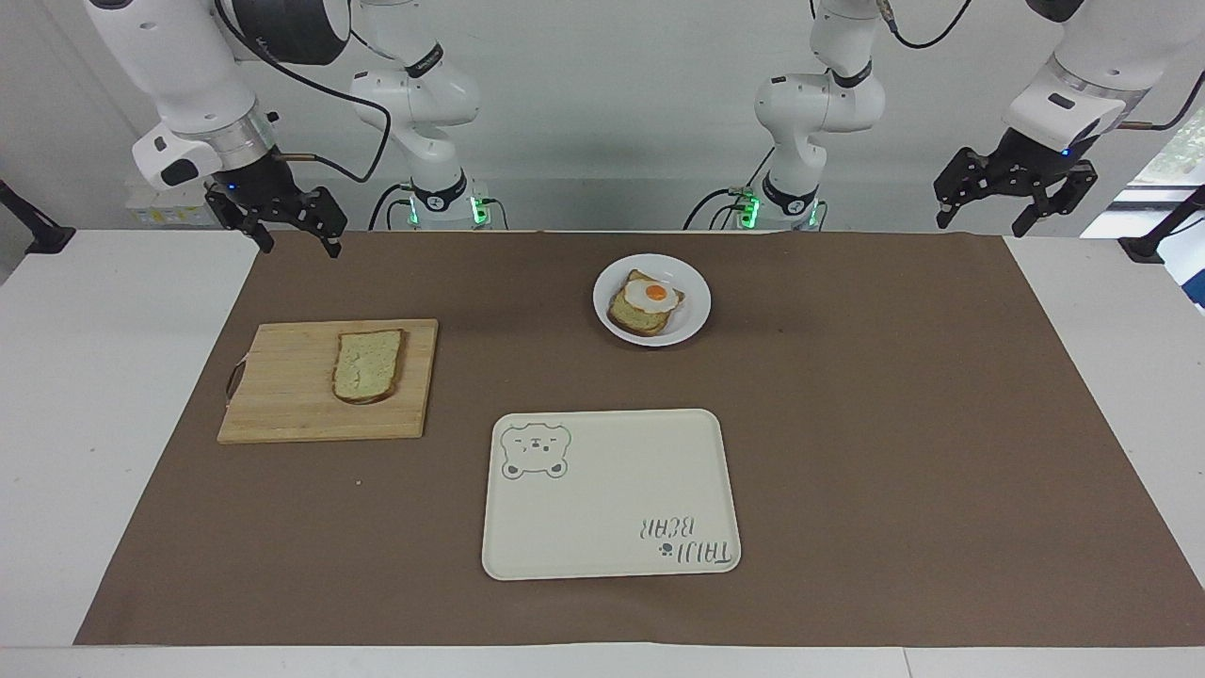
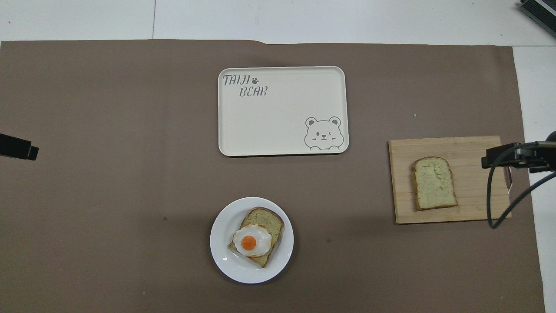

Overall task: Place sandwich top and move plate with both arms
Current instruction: 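Reach the right gripper to the bread slice on the cutting board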

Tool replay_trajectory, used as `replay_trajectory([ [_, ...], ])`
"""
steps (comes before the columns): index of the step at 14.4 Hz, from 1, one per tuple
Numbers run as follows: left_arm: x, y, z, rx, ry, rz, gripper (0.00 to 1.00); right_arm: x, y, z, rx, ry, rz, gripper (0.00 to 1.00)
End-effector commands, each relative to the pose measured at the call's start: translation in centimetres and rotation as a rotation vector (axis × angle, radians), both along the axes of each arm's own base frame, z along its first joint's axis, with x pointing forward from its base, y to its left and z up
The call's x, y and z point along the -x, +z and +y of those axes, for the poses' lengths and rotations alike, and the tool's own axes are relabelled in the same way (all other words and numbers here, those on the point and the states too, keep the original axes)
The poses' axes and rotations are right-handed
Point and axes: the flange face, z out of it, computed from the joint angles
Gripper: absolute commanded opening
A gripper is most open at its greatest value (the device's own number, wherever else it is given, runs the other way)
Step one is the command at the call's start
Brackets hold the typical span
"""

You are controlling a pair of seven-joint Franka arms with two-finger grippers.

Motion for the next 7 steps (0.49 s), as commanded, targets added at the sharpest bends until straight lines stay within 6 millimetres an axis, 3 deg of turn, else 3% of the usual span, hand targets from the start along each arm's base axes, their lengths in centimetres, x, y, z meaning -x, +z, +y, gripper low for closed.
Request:
replay_trajectory([
  [1, 0.2, 0.3, 0.1, 0.005, 0.010, 0.015, 1.00, 0.6, -3.6, -2.1, -0.002, 0.078, -0.008, 1.00],
  [4, 0.2, 0.3, 0.0, 0.005, 0.012, 0.013, 1.00, 0.5, -7.6, -2.9, 0.000, 0.126, -0.026, 1.00],
  [7, 0.2, 0.3, -0.1, 0.005, 0.013, 0.016, 1.00, -0.9, -12.6, -5.0, 0.000, 0.204, -0.005, 1.00],
])
